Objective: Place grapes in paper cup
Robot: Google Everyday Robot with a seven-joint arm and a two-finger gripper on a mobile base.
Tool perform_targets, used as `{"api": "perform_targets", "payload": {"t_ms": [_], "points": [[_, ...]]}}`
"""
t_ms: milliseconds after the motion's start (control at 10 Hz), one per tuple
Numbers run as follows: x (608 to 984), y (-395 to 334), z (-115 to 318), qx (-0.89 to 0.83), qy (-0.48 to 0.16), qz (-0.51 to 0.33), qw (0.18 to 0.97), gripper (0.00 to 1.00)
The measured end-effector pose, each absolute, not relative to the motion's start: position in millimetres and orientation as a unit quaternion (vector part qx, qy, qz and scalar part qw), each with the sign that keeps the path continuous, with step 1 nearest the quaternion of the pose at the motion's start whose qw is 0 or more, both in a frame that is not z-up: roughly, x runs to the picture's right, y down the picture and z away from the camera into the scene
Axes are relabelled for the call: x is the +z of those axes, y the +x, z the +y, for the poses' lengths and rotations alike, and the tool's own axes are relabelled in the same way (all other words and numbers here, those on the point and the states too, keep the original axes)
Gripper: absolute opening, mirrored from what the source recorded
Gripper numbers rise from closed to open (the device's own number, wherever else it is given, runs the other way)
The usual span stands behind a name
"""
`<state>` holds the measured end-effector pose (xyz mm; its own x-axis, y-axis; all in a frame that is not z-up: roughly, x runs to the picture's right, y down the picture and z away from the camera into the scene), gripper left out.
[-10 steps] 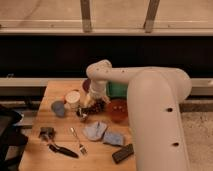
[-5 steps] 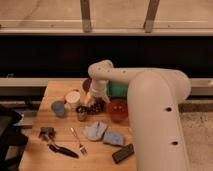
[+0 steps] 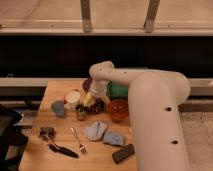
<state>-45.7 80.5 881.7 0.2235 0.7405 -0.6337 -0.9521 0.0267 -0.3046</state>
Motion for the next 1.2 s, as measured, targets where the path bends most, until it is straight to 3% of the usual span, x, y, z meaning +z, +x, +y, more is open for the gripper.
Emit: {"api": "perform_targets", "payload": {"t_ms": [500, 1200], "points": [[863.8, -41.4, 75.8, 0.612, -0.349, 0.131, 0.698, 0.80], [887.9, -46.6, 82.4, 0.605, -0.350, 0.152, 0.698, 0.80]]}}
